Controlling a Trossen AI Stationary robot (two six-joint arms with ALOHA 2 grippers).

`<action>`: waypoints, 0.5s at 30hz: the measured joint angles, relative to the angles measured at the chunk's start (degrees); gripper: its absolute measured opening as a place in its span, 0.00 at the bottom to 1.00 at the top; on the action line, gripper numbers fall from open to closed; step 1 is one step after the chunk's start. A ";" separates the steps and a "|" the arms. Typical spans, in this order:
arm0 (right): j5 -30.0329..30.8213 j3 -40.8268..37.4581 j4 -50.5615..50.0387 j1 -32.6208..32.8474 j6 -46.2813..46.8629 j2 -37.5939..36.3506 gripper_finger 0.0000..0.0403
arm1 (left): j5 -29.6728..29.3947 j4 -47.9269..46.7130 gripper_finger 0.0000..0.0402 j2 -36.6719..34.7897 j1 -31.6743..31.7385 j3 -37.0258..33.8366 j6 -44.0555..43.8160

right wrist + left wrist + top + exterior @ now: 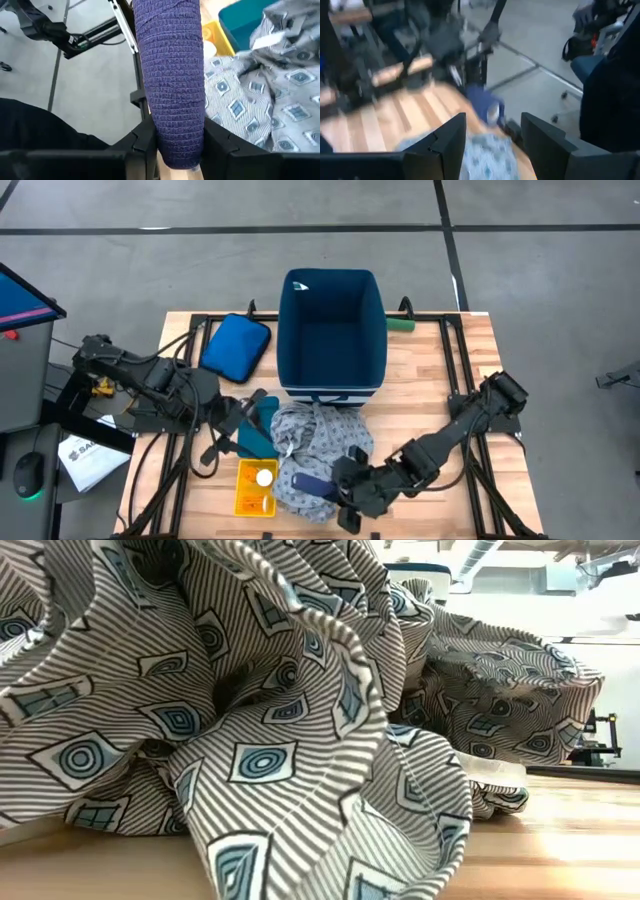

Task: Pick & place medical supplies in basket/bin
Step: Put the blue bandage into the blue bin

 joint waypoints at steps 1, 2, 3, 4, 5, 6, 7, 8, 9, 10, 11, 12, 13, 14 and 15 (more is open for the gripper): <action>-0.23 -0.01 0.12 -0.47 -0.85 0.01 0.26 | -0.54 1.46 0.45 0.18 -0.54 0.02 0.56; -0.55 -0.02 0.53 -0.96 -1.66 0.05 0.26 | -1.26 2.14 0.45 0.39 -1.03 0.02 1.02; -0.70 -0.02 1.01 -1.38 -2.28 0.07 0.26 | -1.99 2.30 0.45 0.59 -1.37 0.02 1.49; -0.71 -0.02 1.16 -1.72 -2.58 0.06 0.26 | -2.38 2.25 0.45 0.82 -1.63 0.02 2.06; -0.71 -0.02 1.32 -2.13 -3.00 0.04 0.26 | -2.65 2.22 0.45 1.09 -1.84 0.02 2.19; -0.69 -0.02 1.69 -2.51 -3.45 0.04 0.26 | -2.65 2.23 0.45 1.37 -1.84 0.02 2.24; -0.58 -0.02 2.58 -2.82 -4.01 0.06 0.26 | -2.70 2.20 0.45 1.74 -1.85 0.02 2.25; -0.50 -0.02 3.91 -3.23 -4.66 0.07 0.26 | -2.74 2.38 0.45 2.21 -2.02 0.02 2.28; -0.52 -0.03 5.59 -3.71 -5.44 0.07 0.26 | -2.80 2.49 0.45 2.67 -2.10 0.02 2.40; -0.59 -0.02 7.09 -4.16 -6.19 0.07 0.26 | -2.77 2.47 0.45 3.16 -2.10 0.02 2.54; -0.85 -0.02 8.08 -4.60 -6.94 0.07 0.26 | -2.54 2.97 0.45 3.75 -2.10 0.02 2.58; -1.00 -0.02 8.66 -5.04 -7.42 0.07 0.26 | -2.32 3.67 0.45 4.30 -2.05 0.02 2.60; -1.09 -0.02 8.99 -5.45 -8.06 0.07 0.26 | -2.22 3.86 0.45 4.79 -2.03 0.02 2.60; -1.19 -0.02 9.39 -5.82 -8.53 0.07 0.26 | -2.20 4.12 0.45 5.30 -2.03 0.02 2.60; -1.21 -0.02 9.75 -6.18 -8.93 0.07 0.26 | -2.19 4.82 0.45 5.83 -2.03 0.02 2.60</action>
